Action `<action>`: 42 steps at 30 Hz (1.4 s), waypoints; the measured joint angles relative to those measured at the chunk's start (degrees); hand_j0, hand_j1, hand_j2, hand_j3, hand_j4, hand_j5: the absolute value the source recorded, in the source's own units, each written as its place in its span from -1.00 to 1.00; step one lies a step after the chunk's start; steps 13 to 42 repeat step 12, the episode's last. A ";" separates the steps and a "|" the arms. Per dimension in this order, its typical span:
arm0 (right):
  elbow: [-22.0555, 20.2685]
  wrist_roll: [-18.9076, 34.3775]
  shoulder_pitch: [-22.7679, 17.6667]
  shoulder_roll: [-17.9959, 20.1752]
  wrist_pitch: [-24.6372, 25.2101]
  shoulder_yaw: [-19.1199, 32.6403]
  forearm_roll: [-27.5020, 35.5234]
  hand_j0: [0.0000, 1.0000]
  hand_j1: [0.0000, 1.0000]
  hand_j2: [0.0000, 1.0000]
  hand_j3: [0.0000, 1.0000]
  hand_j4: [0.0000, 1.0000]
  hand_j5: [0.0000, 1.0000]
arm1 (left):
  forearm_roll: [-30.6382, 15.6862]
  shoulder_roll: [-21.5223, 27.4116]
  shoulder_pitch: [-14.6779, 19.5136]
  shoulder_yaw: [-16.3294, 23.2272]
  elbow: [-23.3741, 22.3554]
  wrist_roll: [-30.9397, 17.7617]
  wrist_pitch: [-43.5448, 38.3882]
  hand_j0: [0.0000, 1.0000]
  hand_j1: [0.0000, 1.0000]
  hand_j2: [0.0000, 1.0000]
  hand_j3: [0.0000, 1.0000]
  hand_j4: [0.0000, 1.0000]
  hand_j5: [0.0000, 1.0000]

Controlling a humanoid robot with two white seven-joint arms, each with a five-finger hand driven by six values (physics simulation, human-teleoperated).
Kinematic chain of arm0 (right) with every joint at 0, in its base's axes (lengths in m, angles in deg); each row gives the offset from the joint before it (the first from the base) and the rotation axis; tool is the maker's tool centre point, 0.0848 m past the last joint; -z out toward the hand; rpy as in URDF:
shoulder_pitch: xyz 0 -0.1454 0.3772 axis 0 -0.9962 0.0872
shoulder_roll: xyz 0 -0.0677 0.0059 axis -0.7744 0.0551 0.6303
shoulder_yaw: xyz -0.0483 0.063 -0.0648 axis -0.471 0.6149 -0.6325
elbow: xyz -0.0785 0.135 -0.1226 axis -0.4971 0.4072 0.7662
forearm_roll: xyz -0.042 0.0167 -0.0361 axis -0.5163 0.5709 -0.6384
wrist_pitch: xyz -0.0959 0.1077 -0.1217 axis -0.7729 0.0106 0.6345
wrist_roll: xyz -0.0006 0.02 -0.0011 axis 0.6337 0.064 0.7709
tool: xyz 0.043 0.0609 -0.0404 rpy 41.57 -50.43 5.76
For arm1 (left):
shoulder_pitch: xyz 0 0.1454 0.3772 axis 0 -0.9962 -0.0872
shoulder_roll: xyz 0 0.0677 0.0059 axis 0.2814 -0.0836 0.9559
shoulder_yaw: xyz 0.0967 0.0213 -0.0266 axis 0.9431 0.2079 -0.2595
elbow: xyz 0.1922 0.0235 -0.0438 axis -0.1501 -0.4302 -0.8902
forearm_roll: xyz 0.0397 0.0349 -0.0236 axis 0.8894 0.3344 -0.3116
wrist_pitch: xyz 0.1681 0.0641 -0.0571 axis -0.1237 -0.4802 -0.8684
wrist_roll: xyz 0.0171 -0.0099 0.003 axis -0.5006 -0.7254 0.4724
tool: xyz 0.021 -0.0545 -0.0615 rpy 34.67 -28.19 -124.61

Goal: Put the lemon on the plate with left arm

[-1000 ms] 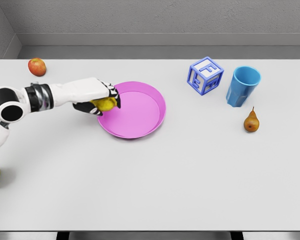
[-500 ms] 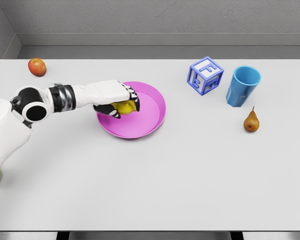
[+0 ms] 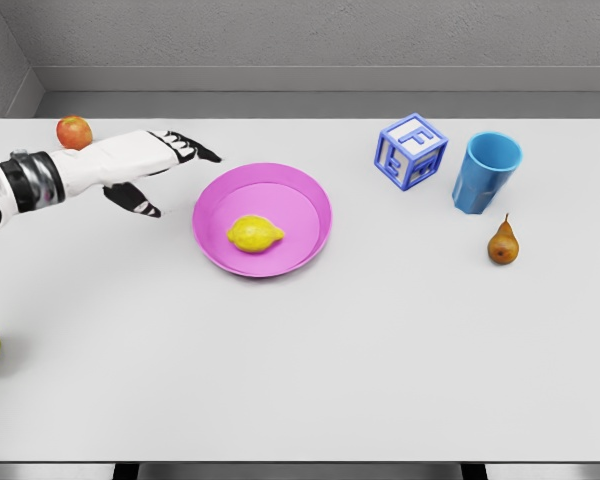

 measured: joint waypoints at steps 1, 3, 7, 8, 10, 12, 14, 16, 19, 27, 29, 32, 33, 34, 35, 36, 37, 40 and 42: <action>0.03 0.00 0.00 0.00 0.00 0.02 0.00 1.00 1.00 1.00 1.00 1.00 1.00 | -0.97 1.42 -2.73 -1.43 -0.08 0.09 -0.04 1.00 1.00 1.00 1.00 1.00 1.00; 0.02 0.00 0.00 0.00 -0.01 0.00 0.00 1.00 1.00 1.00 1.00 1.00 1.00 | -2.22 3.50 -6.42 -4.60 -0.76 0.20 -0.06 1.00 1.00 1.00 1.00 1.00 1.00; 0.02 0.00 0.00 0.00 0.00 0.00 0.00 1.00 1.00 1.00 1.00 1.00 1.00 | -3.49 5.31 -8.97 -10.25 -3.67 0.32 -0.07 1.00 1.00 1.00 1.00 1.00 1.00; 0.02 0.00 0.00 0.00 -0.01 0.00 0.00 1.00 1.00 1.00 1.00 1.00 1.00 | -3.63 5.41 -9.23 -11.32 -4.91 0.33 0.00 1.00 1.00 1.00 1.00 1.00 1.00; 0.01 0.00 0.00 0.00 0.00 0.00 0.00 1.00 1.00 1.00 1.00 1.00 1.00 | -3.76 5.56 -9.58 -12.63 -6.55 0.35 0.08 1.00 1.00 1.00 1.00 1.00 1.00; 0.01 0.00 0.00 0.00 0.00 0.00 0.00 1.00 1.00 1.00 1.00 1.00 1.00 | -3.85 5.63 -9.67 -13.30 -7.38 0.35 0.21 1.00 1.00 1.00 1.00 1.00 1.00; 0.01 0.00 0.00 0.00 0.00 0.00 0.00 1.00 1.00 1.00 1.00 1.00 1.00 | -3.85 5.63 -9.67 -13.30 -7.38 0.35 0.21 1.00 1.00 1.00 1.00 1.00 1.00; 0.01 0.00 0.00 0.00 0.00 0.00 0.00 1.00 1.00 1.00 1.00 1.00 1.00 | -3.85 5.63 -9.67 -13.30 -7.38 0.35 0.21 1.00 1.00 1.00 1.00 1.00 1.00; 0.01 0.00 0.00 0.00 0.00 0.00 0.00 1.00 1.00 1.00 1.00 1.00 1.00 | -3.85 5.63 -9.67 -13.30 -7.38 0.35 0.21 1.00 1.00 1.00 1.00 1.00 1.00; 0.01 0.00 0.00 0.00 0.00 0.00 0.00 1.00 1.00 1.00 1.00 1.00 1.00 | -3.85 5.63 -9.67 -13.30 -7.38 0.35 0.21 1.00 1.00 1.00 1.00 1.00 1.00; 0.01 0.00 0.00 0.00 0.00 0.00 0.00 1.00 1.00 1.00 1.00 1.00 1.00 | -3.85 5.63 -9.67 -13.30 -7.38 0.35 0.21 1.00 1.00 1.00 1.00 1.00 1.00; 0.01 0.00 0.00 0.00 0.00 0.00 0.00 1.00 1.00 1.00 1.00 1.00 1.00 | -3.85 5.63 -9.67 -13.30 -7.38 0.35 0.21 1.00 1.00 1.00 1.00 1.00 1.00; 0.01 0.00 0.00 0.00 0.00 0.00 0.00 1.00 1.00 1.00 1.00 1.00 1.00 | -3.85 5.63 -9.67 -13.30 -7.38 0.35 0.21 1.00 1.00 1.00 1.00 1.00 1.00; 0.01 0.00 0.00 0.00 0.00 0.00 0.00 1.00 1.00 1.00 1.00 1.00 1.00 | -3.85 5.63 -9.67 -13.30 -7.38 0.35 0.21 1.00 1.00 1.00 1.00 1.00 1.00; 0.01 0.00 0.00 0.00 0.00 0.00 0.00 1.00 1.00 1.00 1.00 1.00 1.00 | -3.85 5.63 -9.67 -13.30 -7.38 0.35 0.21 1.00 1.00 1.00 1.00 1.00 1.00; 0.01 0.00 0.00 0.00 0.00 0.00 0.00 1.00 1.00 1.00 1.00 1.00 1.00 | -3.85 5.63 -9.67 -13.30 -7.38 0.35 0.21 1.00 1.00 1.00 1.00 1.00 1.00; 0.01 0.00 0.00 0.00 0.00 0.00 0.00 1.00 1.00 1.00 1.00 1.00 1.00 | -3.85 5.63 -9.67 -13.30 -7.38 0.35 0.21 1.00 1.00 1.00 1.00 1.00 1.00; 0.01 0.00 0.00 0.00 0.00 0.00 0.00 1.00 1.00 1.00 1.00 1.00 1.00 | -3.85 5.63 -9.67 -13.30 -7.38 0.35 0.21 1.00 1.00 1.00 1.00 1.00 1.00; 0.01 0.00 0.00 0.00 0.00 0.00 0.00 1.00 1.00 1.00 1.00 1.00 1.00 | -3.85 5.63 -9.67 -13.30 -7.38 0.35 0.21 1.00 1.00 1.00 1.00 1.00 1.00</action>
